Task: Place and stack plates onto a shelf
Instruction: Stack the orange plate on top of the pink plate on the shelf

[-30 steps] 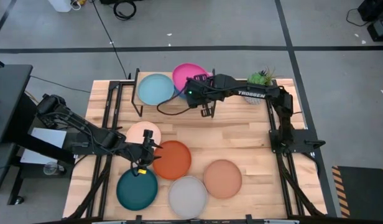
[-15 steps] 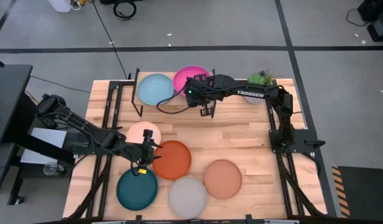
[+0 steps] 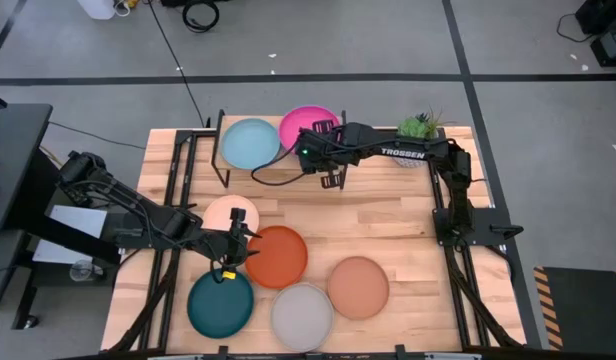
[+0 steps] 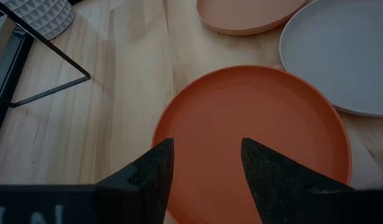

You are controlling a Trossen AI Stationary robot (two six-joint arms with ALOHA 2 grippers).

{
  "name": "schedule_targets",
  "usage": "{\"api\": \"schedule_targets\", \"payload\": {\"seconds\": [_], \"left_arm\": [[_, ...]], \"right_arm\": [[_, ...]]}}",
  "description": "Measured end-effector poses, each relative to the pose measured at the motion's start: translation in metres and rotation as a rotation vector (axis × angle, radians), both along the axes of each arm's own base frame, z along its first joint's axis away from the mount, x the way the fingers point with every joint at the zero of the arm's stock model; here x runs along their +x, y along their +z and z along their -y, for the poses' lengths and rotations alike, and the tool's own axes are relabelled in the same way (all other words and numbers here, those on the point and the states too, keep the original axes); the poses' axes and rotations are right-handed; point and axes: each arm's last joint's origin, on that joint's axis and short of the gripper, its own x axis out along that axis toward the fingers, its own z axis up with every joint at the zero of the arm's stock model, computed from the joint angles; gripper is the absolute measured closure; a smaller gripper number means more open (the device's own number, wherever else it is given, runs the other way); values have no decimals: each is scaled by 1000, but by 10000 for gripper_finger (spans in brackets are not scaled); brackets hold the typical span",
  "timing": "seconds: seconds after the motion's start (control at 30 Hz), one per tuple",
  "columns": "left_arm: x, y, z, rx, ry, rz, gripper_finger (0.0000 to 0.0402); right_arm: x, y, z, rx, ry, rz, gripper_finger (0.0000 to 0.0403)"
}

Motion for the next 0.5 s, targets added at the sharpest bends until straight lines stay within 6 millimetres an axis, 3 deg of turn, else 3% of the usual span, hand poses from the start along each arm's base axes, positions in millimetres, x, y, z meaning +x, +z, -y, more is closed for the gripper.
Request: {"api": "schedule_targets", "payload": {"seconds": [0.37,0.5], "left_arm": [[1,-5,-7,51,-14,-31,208],[0,-11,-11,46,-2,-55,208]], "right_arm": [[-30,48,-30,75,-107,169,280],[-36,40,-55,178,-152,209,280]]}}
